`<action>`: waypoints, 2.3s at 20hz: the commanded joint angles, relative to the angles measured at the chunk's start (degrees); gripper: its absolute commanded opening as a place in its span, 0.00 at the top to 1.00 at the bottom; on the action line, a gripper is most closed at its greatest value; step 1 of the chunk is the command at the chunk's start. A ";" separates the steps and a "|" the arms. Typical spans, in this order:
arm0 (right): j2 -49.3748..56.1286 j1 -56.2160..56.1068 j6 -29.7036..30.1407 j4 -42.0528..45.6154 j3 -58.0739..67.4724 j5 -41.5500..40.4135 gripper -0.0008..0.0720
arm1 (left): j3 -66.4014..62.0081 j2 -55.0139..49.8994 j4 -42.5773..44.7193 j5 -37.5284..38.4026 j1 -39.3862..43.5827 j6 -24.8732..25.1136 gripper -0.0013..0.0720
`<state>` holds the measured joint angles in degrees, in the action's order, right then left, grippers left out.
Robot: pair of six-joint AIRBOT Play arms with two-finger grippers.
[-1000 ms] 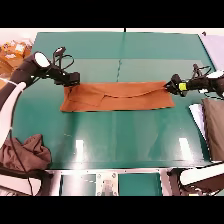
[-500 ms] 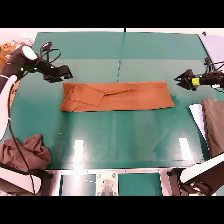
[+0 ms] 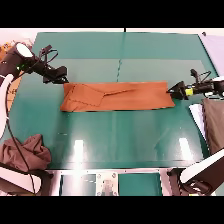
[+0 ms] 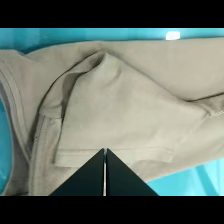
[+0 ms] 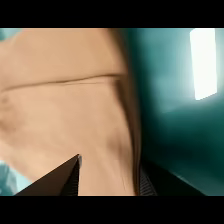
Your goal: Fold the shirts.
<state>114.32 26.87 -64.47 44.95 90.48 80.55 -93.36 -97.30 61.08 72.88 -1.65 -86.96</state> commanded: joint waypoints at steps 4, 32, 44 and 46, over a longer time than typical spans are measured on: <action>1.44 -5.44 0.33 1.42 2.69 -3.34 0.97 | -0.07 0.00 -2.58 2.43 0.33 0.04 0.95; -30.82 -10.51 -12.98 -5.79 4.83 9.90 0.97 | -7.98 -18.82 -26.27 -15.41 29.77 9.42 0.95; -24.90 -45.27 -21.64 -7.04 4.83 -21.05 0.97 | -28.06 -11.74 11.93 18.95 5.29 8.81 0.94; -19.56 -53.00 -22.12 -7.06 4.83 -31.12 0.97 | -27.54 -11.47 11.93 20.39 2.91 11.06 0.94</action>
<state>89.73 -16.03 -85.01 37.85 95.31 64.38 -120.57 -109.82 69.21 88.64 5.45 -78.35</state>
